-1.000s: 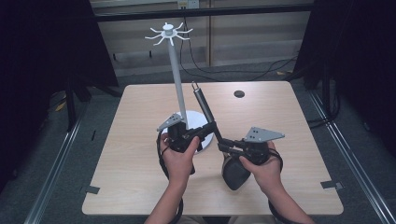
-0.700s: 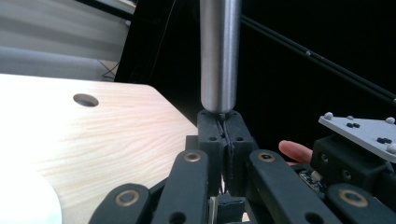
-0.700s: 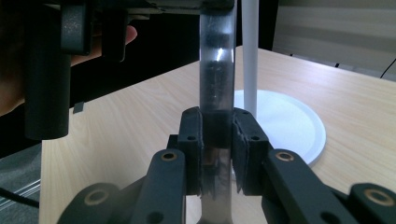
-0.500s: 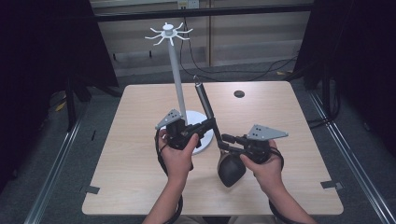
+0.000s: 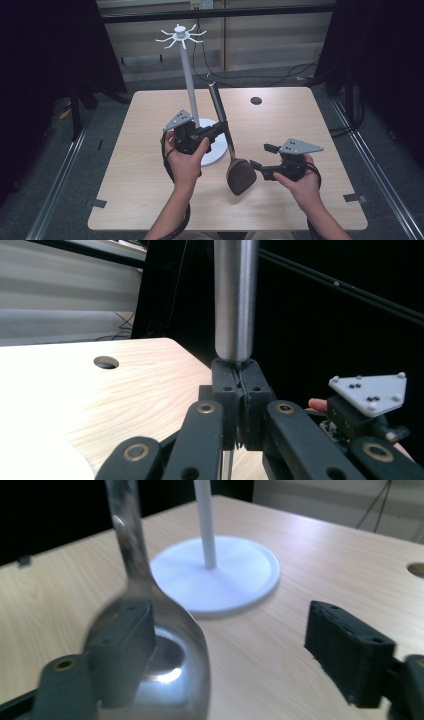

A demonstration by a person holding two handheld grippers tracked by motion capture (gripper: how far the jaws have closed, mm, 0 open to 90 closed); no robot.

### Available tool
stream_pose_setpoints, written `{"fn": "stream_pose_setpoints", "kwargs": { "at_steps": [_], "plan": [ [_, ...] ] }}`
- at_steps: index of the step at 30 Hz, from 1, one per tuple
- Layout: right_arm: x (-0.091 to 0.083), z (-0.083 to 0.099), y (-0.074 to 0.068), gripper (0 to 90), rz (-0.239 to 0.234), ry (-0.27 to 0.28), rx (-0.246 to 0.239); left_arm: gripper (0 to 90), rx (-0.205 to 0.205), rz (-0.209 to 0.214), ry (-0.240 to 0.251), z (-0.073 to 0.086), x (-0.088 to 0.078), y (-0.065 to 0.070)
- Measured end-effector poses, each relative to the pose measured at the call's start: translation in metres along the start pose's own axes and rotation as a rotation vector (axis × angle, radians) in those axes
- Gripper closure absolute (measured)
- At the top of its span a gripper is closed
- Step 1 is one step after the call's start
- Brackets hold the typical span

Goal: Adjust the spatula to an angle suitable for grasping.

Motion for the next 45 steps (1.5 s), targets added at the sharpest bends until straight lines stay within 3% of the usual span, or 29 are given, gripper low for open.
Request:
{"fn": "stream_pose_setpoints", "kwargs": {
  "at_steps": [5, 15, 28, 45],
  "plan": [
    [0.002, 0.017, 0.008, 11.3, 0.025, -0.072, -0.017, 88.6, 0.010, 0.002, -0.003, -0.007, -0.001, -0.001],
    [0.009, 0.034, 0.003, 5.3, -0.005, -0.146, -0.056, 88.6, 0.024, -0.025, -0.006, -0.022, -0.003, -0.007],
    [0.008, 0.035, 0.003, 5.1, -0.019, -0.139, -0.033, 88.5, 0.059, -0.045, -0.007, -0.040, -0.005, -0.010],
    [0.007, 0.032, 0.002, 5.3, -0.036, -0.123, -0.009, 88.5, 0.072, -0.074, -0.009, -0.064, 0.005, -0.017]
  ]
}}
Point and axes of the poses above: each handheld gripper's, and its own axes: x roughly forward along the jaws, z roughly out of its underside, y roughly to its right, the point moved 10 cm from there along x, roughly forward along the jaws, and after that the axes turned 3 degrees about z, right-handed, at the moved point
